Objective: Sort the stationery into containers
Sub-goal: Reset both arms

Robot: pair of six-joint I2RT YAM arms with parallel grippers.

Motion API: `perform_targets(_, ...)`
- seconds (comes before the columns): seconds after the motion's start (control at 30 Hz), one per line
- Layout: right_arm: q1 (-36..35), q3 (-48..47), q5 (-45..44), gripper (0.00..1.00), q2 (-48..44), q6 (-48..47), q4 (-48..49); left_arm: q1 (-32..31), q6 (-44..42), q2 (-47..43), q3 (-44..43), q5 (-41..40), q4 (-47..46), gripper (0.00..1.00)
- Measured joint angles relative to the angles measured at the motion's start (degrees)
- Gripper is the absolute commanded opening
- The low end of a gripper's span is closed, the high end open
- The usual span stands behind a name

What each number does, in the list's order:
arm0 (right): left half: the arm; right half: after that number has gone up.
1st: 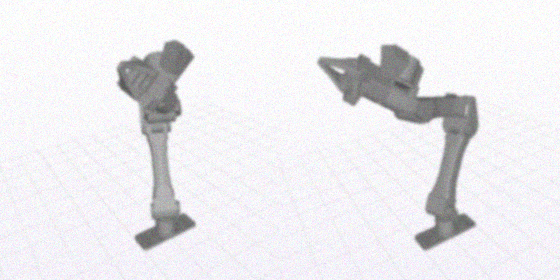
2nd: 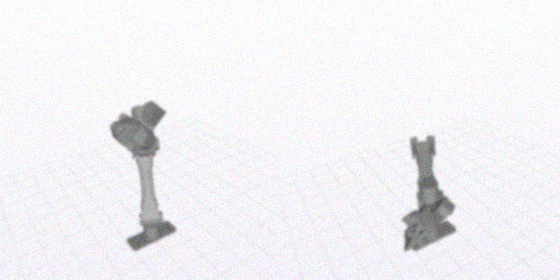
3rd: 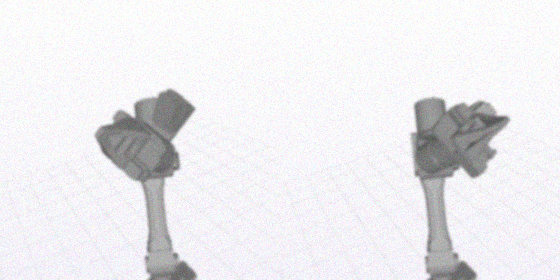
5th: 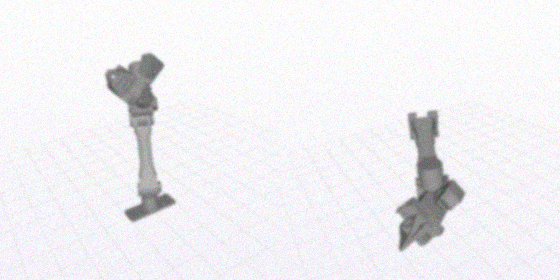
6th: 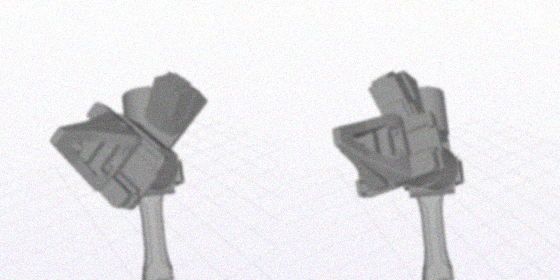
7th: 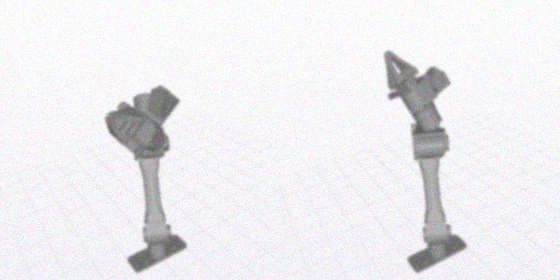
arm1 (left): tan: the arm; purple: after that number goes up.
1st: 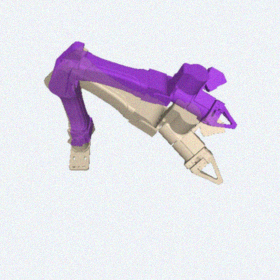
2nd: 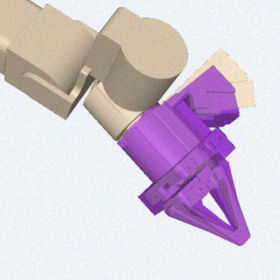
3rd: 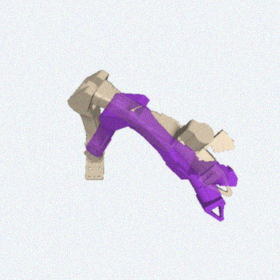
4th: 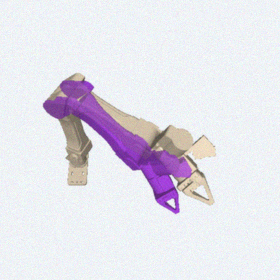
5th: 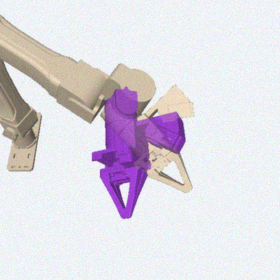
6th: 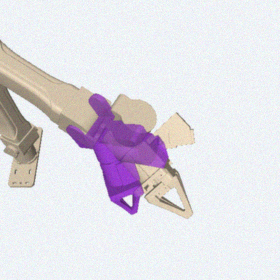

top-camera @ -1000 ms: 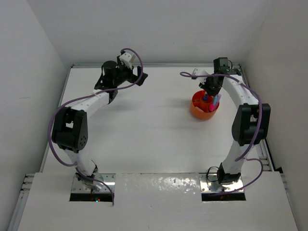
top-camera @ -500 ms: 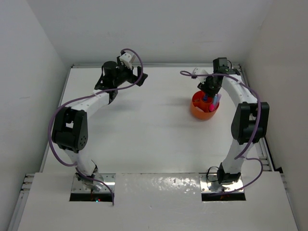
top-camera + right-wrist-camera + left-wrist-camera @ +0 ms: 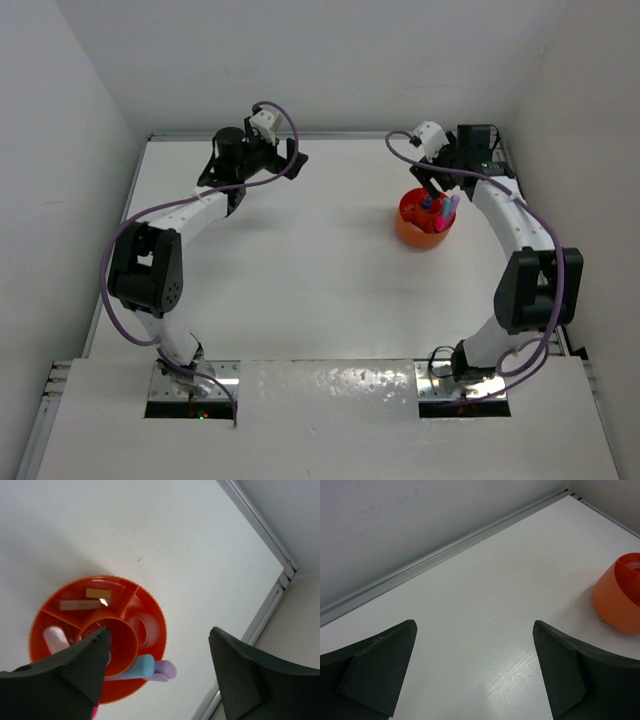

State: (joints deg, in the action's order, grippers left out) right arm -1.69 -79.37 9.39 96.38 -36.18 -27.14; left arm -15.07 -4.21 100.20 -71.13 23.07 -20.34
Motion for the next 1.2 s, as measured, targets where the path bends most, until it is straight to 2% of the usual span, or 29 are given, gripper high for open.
perform_targets(0.03, 0.0, 2.0, -0.2, 0.82, -1.9, 1.7, 2.1, 0.0, 0.0, 0.0, 0.0, 0.0, 0.0, 1.0)
perform_targets(0.07, 0.0, 4.6, -0.4, 0.92, -4.3, 4.4, 5.0, 0.0, 0.0, 0.0, 0.0, 0.0, 0.0, 1.0)
perform_targets(0.1, 0.0, 5.8, -0.6, 0.99, -5.7, 6.7, 6.4, 0.0, 0.0, 0.0, 0.0, 0.0, 0.0, 1.0)
perform_targets(0.23, -0.1, 6.8, -5.4, 0.99, -10.1, 19.3, 12.0, 0.1, 0.0, -0.1, 0.0, 0.2, 1.2, 1.0)
perform_targets(0.4, 0.8, 8.5, -14.9, 0.99, -17.3, 39.0, 12.5, 0.8, 1.7, -2.9, 1.1, -3.6, 5.5, 1.0)
perform_targets(0.5, 4.5, 11.7, -19.9, 0.99, -24.0, 49.7, 8.6, 1.8, 4.1, -8.1, 5.2, -8.8, 8.7, 1.0)
perform_targets(0.63, 9.3, 17.5, -28.0, 0.99, -33.3, 59.4, 2.3, 3.3, 6.2, -16.0, 12.6, -14.8, 13.9, 1.0)
perform_targets(0.9, 9.4, 28.9, -36.3, 0.99, -49.5, 68.5, -10.8, 4.9, 5.5, -28.8, 25.9, -18.7, 22.8, 1.0)
perform_targets(1.2, 9.4, 29.1, -41.4, 0.99, -52.9, 77.7, -22.4, 4.5, 5.6, -35.2, 30.7, -18.2, 22.0, 1.0)
